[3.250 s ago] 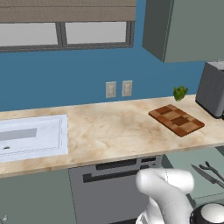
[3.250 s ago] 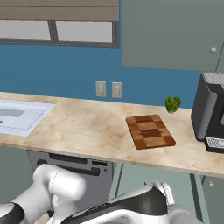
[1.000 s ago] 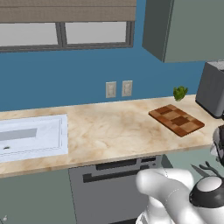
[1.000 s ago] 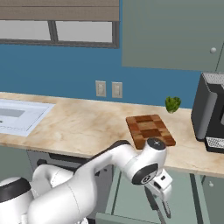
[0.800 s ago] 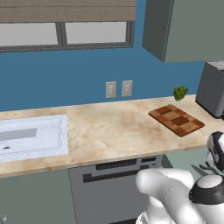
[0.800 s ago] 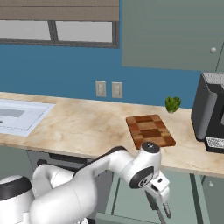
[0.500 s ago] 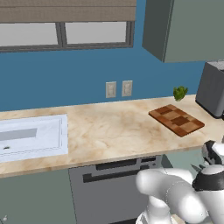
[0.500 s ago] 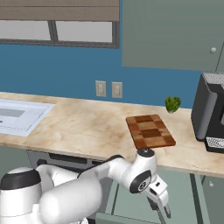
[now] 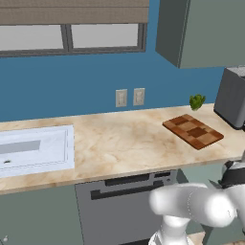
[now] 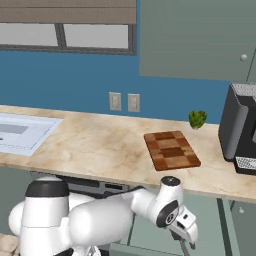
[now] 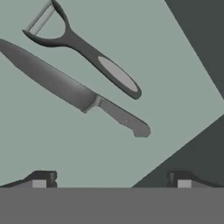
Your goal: Open the drawer on the right and place the cutting tools on the cutting board.
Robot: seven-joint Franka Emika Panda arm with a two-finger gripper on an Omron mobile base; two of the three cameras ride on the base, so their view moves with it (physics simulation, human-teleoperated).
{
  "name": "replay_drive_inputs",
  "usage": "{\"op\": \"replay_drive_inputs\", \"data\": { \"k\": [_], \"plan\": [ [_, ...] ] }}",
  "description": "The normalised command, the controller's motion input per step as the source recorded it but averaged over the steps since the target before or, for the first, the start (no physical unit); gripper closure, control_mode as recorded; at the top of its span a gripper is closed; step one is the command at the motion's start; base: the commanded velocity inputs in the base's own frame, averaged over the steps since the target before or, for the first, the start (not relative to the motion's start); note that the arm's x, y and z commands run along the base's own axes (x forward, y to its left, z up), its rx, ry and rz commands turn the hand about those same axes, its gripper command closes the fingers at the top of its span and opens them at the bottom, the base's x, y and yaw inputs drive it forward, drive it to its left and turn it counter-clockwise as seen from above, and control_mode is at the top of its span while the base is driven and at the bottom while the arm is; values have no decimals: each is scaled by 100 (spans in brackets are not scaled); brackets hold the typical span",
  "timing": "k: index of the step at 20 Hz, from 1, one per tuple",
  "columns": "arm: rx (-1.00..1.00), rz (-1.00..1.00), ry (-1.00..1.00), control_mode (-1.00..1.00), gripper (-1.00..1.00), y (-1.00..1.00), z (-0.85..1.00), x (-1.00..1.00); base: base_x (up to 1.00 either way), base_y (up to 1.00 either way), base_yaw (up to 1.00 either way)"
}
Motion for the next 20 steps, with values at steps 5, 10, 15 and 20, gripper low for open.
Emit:
{"op": "replay_drive_inputs", "data": {
  "k": [5,10,15,20],
  "plan": [
    [0,6,0,-100,-100,-9,-23,0,0,0,0],
    [0,7,0,-100,-100,-7,-24,0,0,0,0],
    [0,7,0,-100,-100,-17,-25,3,0,0,0],
    [0,7,0,-100,-100,-11,-23,12,0,0,0]
  ]
}}
